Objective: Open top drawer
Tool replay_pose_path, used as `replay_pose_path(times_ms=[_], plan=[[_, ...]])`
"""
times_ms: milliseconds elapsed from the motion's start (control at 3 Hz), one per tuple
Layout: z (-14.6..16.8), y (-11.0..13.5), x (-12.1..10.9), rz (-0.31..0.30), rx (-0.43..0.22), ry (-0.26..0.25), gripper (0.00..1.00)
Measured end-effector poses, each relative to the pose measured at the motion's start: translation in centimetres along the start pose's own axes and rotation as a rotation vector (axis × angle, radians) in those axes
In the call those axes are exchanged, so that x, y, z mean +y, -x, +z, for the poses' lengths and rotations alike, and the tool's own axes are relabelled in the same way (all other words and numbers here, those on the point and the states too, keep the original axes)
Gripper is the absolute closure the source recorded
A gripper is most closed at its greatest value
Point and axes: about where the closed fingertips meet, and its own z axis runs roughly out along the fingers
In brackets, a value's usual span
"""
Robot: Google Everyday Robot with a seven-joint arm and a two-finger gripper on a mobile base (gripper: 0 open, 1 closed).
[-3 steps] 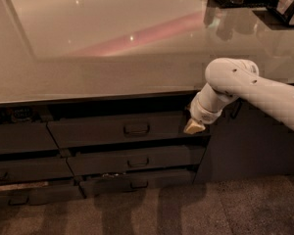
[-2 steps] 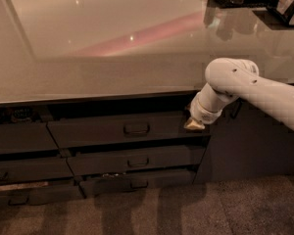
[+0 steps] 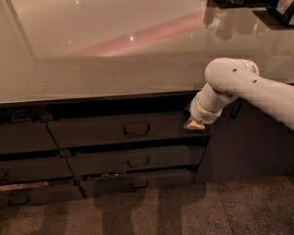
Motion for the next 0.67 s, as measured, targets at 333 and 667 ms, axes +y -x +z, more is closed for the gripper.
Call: replay_pose_path(times_ms=[333, 667], plan=[[-0.08, 0.0, 0.14, 0.004, 0.001, 0.006, 1.0], [0.07, -0.2, 0.63, 0.008, 0.0, 0.018, 1.0]])
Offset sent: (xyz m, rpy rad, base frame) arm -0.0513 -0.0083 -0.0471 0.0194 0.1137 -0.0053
